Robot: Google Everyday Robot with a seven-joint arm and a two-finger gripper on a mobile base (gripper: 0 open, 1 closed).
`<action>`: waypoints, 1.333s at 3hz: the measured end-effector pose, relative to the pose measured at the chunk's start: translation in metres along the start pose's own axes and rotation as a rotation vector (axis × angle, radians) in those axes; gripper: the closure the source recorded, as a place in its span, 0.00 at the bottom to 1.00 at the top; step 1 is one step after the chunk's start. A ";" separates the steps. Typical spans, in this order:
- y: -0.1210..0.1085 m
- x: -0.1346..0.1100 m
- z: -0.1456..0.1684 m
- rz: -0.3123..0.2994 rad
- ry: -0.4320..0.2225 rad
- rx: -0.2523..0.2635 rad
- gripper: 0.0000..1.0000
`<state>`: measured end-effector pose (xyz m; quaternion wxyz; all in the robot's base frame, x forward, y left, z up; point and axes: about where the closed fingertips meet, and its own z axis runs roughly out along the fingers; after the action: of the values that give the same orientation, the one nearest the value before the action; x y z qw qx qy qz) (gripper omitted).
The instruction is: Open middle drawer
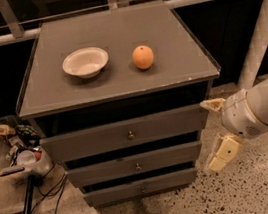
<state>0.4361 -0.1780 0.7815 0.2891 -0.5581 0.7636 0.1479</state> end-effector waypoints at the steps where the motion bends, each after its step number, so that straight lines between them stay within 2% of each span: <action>1: 0.000 0.000 0.000 0.000 0.000 0.000 0.00; 3: 0.006 0.010 0.053 0.063 -0.025 -0.090 0.00; 4: 0.004 0.025 0.078 0.108 -0.050 -0.109 0.00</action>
Offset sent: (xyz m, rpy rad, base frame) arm 0.0067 0.0318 -0.0514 0.0495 0.1245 -0.0039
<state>0.4484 -0.1535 0.7046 0.2687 -0.5272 0.7759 0.2187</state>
